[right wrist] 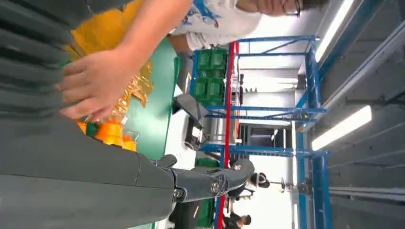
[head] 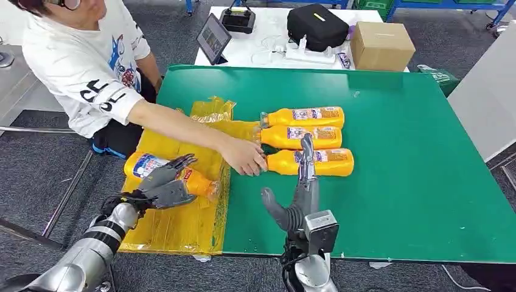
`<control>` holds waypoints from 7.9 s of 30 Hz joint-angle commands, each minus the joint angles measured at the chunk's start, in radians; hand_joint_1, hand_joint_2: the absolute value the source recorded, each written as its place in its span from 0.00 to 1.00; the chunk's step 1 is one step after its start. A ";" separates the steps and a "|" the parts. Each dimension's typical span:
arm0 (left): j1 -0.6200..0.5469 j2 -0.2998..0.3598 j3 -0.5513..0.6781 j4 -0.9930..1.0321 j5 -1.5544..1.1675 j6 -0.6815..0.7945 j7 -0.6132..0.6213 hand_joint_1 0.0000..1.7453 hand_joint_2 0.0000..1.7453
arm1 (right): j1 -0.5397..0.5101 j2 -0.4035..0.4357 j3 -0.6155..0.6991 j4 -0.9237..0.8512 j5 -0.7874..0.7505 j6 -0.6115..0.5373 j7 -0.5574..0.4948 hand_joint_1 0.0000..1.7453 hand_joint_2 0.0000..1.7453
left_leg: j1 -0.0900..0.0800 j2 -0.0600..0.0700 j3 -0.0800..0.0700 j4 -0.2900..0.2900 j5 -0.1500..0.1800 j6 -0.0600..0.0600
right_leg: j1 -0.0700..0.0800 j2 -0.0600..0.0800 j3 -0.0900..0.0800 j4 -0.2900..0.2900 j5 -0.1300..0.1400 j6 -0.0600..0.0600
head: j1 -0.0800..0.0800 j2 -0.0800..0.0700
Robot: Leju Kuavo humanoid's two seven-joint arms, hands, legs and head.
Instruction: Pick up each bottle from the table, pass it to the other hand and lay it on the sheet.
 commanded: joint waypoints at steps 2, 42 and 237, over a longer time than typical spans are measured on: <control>0.187 -0.209 0.261 -0.397 0.408 0.276 -0.034 0.00 0.00 | -0.038 0.010 -0.019 0.139 0.057 -0.010 0.001 0.00 1.00 | 0.001 0.002 -0.001 0.000 0.000 0.000 | 0.001 -0.001 -0.002 -0.001 0.001 -0.001 | 0.000 0.000; 0.502 -0.296 0.114 -0.699 0.451 0.545 -0.122 0.00 1.00 | 0.086 -0.431 -0.128 -0.051 0.539 0.282 0.546 0.00 1.00 | -0.001 0.002 -0.011 0.000 -0.001 0.000 | 0.000 -0.001 -0.012 -0.003 0.000 -0.001 | 0.000 0.000; 0.439 -0.236 -0.015 -0.621 0.926 -0.018 0.012 1.00 1.00 | -0.012 -0.082 0.019 0.089 0.186 0.125 0.057 0.00 0.00 | 0.003 0.006 -0.013 0.002 -0.001 0.000 | 0.003 0.000 -0.015 -0.001 0.002 -0.004 | 0.000 0.000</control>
